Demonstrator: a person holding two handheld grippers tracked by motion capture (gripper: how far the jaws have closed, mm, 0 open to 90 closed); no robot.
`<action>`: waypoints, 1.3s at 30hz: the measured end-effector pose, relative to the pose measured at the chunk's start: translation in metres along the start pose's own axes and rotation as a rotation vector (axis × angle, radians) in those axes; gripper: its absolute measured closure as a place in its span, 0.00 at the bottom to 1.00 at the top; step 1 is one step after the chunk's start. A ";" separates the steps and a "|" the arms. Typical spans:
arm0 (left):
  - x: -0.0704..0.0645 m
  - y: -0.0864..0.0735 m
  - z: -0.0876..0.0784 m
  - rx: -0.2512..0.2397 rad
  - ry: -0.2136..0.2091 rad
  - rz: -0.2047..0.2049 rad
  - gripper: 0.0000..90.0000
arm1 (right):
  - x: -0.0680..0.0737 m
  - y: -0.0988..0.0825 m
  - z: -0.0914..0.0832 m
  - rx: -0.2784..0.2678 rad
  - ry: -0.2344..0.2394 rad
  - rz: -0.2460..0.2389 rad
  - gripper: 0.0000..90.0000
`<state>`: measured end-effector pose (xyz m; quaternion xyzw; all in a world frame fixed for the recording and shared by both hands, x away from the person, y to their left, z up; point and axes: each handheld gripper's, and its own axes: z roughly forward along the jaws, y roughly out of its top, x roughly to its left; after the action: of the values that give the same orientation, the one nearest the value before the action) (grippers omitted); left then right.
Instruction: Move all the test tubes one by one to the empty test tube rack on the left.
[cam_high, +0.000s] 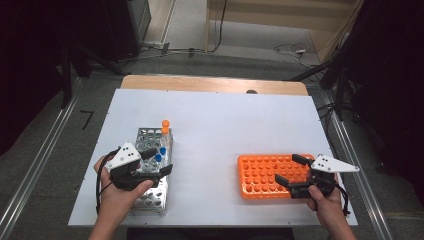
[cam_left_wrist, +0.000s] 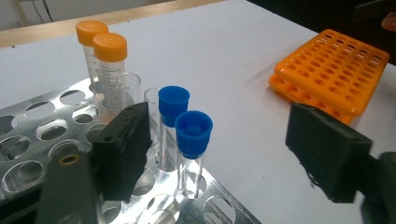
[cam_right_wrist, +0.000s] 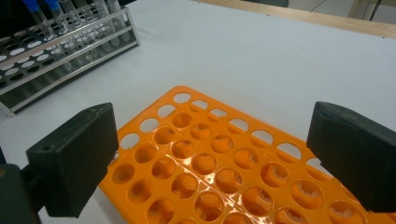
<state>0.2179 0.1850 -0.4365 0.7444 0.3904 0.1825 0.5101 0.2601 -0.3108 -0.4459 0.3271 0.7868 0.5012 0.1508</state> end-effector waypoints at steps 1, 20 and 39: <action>0.000 0.000 -0.001 -0.005 0.000 0.002 0.19 | 0.000 0.000 0.000 -0.001 0.000 0.002 0.01; 0.016 -0.003 -0.027 -0.160 0.058 -0.027 0.01 | -0.007 -0.001 -0.005 -0.014 -0.017 0.013 0.01; 0.050 -0.027 -0.049 -0.228 0.139 -0.087 0.00 | -0.031 -0.008 -0.013 -0.037 -0.057 0.035 0.01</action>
<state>0.2058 0.2589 -0.4466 0.6496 0.4334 0.2547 0.5704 0.2727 -0.3427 -0.4502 0.3520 0.7669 0.5088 0.1704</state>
